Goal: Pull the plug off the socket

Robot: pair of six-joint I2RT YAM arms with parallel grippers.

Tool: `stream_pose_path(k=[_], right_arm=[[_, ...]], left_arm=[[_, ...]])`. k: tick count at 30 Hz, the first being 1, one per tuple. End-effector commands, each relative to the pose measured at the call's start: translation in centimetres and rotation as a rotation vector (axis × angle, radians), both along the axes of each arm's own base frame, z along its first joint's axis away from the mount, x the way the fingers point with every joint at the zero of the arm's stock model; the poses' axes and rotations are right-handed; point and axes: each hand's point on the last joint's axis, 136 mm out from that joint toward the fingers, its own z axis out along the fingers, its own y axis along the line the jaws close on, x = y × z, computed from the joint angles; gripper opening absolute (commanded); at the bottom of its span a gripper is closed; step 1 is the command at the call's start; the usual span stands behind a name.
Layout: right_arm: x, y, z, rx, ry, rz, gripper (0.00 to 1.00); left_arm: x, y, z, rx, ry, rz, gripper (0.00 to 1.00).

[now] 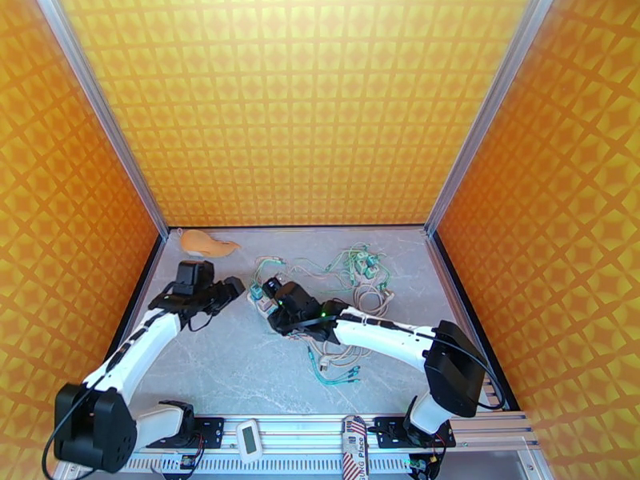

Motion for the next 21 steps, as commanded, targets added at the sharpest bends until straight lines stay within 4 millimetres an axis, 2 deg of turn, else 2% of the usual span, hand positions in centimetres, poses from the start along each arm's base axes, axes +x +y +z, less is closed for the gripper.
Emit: stream_pose_path(k=[1,5,9,13,21], right_arm=[[-1.2,0.5,0.6,0.045,0.020,-0.001,0.11],[-3.0,1.8,-0.6,-0.017,-0.006,0.030,0.12],[-4.2,3.0,-2.8,-0.138,-0.070,0.039,0.13],[-3.9,3.1,-4.5,-0.287,-0.129,0.015,0.14],[-3.3,3.3,-6.1,-0.469,-0.262,0.001,0.17]], left_arm=[[-1.2,1.4,-0.9,0.032,0.030,0.024,0.73],[-1.5,2.0,-1.1,0.037,0.032,0.040,0.74],[-1.6,2.3,-1.1,0.045,0.032,0.047,0.74],[-1.8,2.8,-0.8,0.067,0.029,0.058,0.73],[-2.3,3.6,-0.3,0.078,0.020,0.082,0.73]])
